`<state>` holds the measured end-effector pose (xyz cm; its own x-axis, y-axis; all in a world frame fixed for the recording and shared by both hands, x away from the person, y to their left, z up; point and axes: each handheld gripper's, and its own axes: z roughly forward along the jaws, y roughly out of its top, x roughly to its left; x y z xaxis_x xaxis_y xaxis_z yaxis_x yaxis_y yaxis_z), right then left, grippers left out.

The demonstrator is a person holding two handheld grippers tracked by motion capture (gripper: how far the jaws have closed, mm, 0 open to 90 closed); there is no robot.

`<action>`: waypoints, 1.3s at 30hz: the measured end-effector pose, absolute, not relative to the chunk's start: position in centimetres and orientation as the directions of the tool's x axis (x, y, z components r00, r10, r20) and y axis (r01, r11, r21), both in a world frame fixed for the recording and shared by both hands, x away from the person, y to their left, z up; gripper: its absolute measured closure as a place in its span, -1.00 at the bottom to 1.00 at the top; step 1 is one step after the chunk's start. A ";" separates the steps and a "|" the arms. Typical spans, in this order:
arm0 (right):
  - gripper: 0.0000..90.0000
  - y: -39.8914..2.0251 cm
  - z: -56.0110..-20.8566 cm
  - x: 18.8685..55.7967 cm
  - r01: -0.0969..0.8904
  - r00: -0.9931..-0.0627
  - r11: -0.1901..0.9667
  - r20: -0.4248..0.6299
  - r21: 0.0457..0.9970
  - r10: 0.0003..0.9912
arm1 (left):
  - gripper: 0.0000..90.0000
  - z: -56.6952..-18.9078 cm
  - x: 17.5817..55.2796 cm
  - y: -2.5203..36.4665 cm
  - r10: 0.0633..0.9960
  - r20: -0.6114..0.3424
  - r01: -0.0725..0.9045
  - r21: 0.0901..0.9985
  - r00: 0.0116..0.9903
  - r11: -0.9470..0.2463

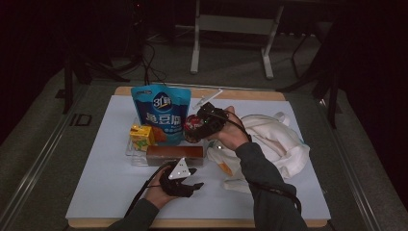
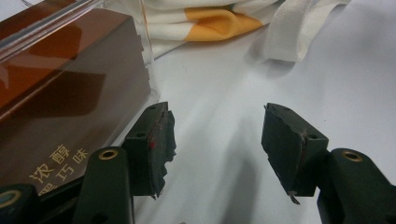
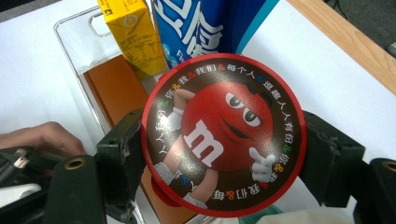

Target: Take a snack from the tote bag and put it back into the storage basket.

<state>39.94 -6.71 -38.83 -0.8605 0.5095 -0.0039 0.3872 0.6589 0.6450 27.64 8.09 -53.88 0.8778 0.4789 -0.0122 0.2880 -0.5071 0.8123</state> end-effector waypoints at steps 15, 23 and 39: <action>-0.44 -6.2 -40.1 40.5 0.409 -0.852 0.664 0.001 0.626 0.524 | -0.07 -53.9 27.6 8.1 0.480 -0.011 0.287 0.814 0.877 -0.506; -0.44 -6.1 -40.5 40.7 0.421 -0.846 0.659 0.008 0.624 0.533 | -0.07 -53.9 27.6 8.1 0.480 -0.011 0.287 0.814 0.877 -0.506; -0.44 -6.2 -41.6 41.2 0.447 -0.833 0.647 0.025 0.618 0.553 | -0.07 -53.9 27.7 8.1 0.480 -0.012 0.288 0.813 0.877 -0.506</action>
